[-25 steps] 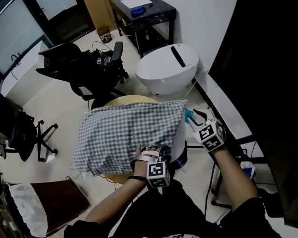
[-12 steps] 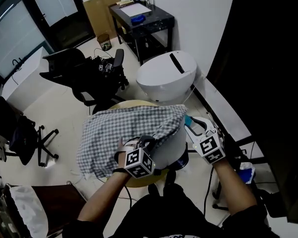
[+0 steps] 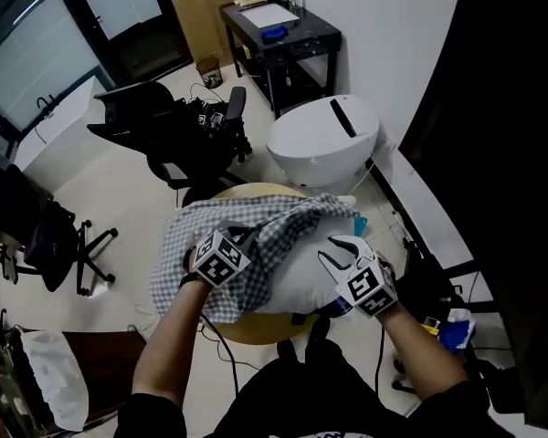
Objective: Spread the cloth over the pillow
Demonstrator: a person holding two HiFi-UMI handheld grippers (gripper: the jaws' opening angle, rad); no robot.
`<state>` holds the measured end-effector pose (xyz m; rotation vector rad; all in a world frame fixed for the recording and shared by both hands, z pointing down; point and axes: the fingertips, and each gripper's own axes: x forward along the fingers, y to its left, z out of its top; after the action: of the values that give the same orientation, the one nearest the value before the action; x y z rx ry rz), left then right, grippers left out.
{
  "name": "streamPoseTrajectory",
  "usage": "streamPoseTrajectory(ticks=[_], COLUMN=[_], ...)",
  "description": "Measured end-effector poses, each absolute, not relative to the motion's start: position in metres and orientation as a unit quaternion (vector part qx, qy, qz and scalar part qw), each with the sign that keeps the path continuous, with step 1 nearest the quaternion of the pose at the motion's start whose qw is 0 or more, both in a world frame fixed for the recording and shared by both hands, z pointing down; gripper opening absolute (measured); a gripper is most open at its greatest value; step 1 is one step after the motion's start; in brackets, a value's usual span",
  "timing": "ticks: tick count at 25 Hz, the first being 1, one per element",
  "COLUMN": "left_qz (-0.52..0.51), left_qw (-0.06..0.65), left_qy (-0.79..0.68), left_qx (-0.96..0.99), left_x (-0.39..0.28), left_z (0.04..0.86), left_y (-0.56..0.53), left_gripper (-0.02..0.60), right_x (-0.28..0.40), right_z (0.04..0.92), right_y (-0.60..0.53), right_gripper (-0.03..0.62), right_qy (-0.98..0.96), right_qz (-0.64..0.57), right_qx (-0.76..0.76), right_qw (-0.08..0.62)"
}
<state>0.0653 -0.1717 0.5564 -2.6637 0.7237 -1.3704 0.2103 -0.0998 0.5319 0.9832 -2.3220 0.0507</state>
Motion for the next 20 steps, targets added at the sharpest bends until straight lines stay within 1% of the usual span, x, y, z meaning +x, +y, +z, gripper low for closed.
streamPoseTrajectory(ticks=[3, 6, 10, 15, 18, 20], left_qz=[-0.465, -0.470, -0.467, -0.466, -0.470, -0.471], left_qw=[0.018, 0.007, -0.003, -0.001, -0.001, -0.005], left_qy=[0.232, 0.237, 0.246, 0.248, 0.248, 0.249], left_qx=[-0.854, -0.850, -0.849, -0.849, -0.847, -0.846], left_x=[0.056, 0.052, 0.046, 0.045, 0.045, 0.044], left_z=[0.575, 0.587, 0.591, 0.591, 0.595, 0.597], left_y=[-0.173, -0.174, -0.174, -0.171, -0.170, -0.169], left_gripper=[0.005, 0.011, 0.040, 0.040, 0.040, 0.040], right_x=[0.191, 0.187, 0.189, 0.201, 0.204, 0.205], right_z=[0.549, 0.564, 0.572, 0.576, 0.585, 0.590], right_y=[-0.103, -0.115, -0.140, -0.175, -0.187, -0.193], right_gripper=[0.147, 0.146, 0.142, 0.132, 0.124, 0.100], right_qy=[-0.879, -0.873, -0.864, -0.851, -0.853, -0.855], right_qz=[0.013, 0.012, 0.031, 0.036, 0.078, 0.103], right_qx=[0.347, 0.342, 0.357, 0.368, 0.364, 0.360], right_qw=[0.328, 0.347, 0.354, 0.374, 0.367, 0.358])
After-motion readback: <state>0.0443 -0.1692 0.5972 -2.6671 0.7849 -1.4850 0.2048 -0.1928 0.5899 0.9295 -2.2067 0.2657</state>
